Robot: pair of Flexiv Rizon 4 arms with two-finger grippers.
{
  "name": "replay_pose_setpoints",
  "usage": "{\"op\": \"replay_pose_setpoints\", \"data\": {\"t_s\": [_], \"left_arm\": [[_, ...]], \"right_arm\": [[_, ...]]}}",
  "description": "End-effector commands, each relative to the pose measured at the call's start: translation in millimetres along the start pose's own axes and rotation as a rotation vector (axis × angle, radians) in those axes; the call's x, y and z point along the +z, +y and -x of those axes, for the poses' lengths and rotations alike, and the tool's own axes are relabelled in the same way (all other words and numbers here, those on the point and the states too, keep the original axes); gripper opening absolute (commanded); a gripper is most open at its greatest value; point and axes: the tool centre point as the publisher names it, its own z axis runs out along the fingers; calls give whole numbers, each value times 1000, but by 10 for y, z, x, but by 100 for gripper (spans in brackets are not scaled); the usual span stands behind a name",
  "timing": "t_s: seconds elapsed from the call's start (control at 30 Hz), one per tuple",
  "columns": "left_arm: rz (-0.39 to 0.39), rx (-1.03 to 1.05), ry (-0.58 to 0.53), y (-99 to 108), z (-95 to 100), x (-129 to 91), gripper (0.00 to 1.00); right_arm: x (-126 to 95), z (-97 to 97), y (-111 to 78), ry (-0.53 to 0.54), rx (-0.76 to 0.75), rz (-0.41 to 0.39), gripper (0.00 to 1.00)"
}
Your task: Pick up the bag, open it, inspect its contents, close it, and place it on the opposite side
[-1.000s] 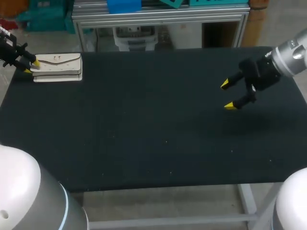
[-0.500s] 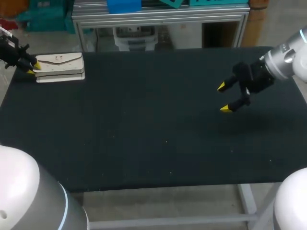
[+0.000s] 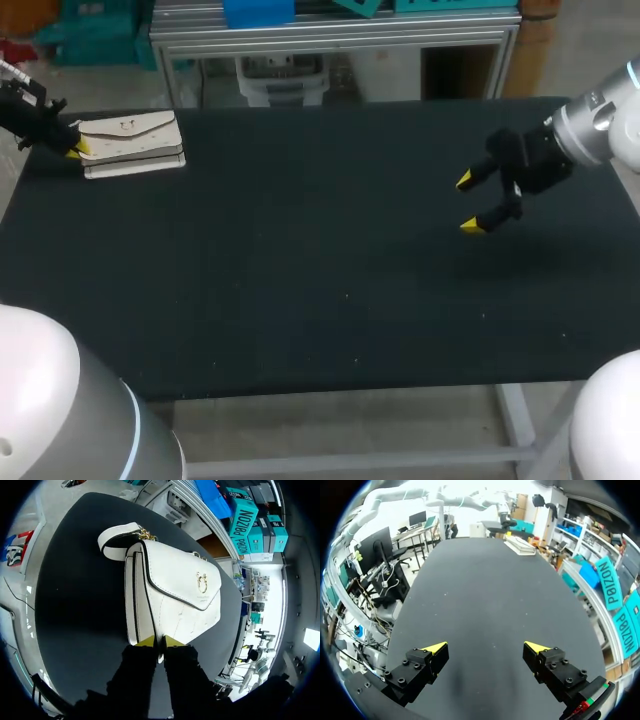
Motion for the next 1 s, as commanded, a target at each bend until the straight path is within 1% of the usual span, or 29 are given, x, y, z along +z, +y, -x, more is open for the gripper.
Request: {"op": "replay_pose_setpoints", "data": {"t_s": [0.03, 0.23, 0.33, 0.4, 0.5, 0.53, 0.57, 0.6, 0.67, 0.7, 0.73, 0.77, 0.8, 0.97, 1.0], "left_arm": [[254, 40, 33, 133, -46, 35, 0], [286, 86, 52, 380, -151, 161, 0], [291, 107, 45, 506, -271, 256, 0], [289, 123, 39, 561, -347, 296, 0], [285, 136, 30, 576, -375, 318, 0], [284, 136, 30, 571, -376, 322, 21], [277, 139, 30, 549, -372, 322, 50], [269, 140, 26, 509, -361, 308, 69], [261, 140, 28, 454, -344, 284, 71], [256, 141, 26, 410, -329, 263, 68], [254, 141, 26, 390, -324, 252, 64], [248, 139, 23, 353, -313, 237, 53], [247, 138, 19, 310, -303, 221, 46], [251, 130, 21, 170, -238, 211, 47], [254, 129, 22, 154, -232, 219, 45]], "right_arm": [[3, -13, 3, -3, 0, -1, 100], [3, -13, 3, -3, 0, -1, 100], [3, -13, 3, -3, 0, -1, 100], [3, -13, 3, -3, 0, -1, 100], [3, -13, 3, -3, 0, -1, 100], [3, -13, 3, -3, 0, -1, 100], [3, -13, 3, -3, 0, -1, 100], [3, -13, 3, -3, 0, -1, 100], [3, -13, 3, -3, 0, -1, 100], [3, -13, 3, -3, 0, -1, 100], [3, -13, 3, -3, 0, -1, 100], [3, -13, 3, -3, 0, -1, 100], [3, -13, 3, -3, 0, -1, 100], [3, -13, 3, -3, 0, -1, 100], [3, -13, 3, -3, 0, -1, 100]]}}
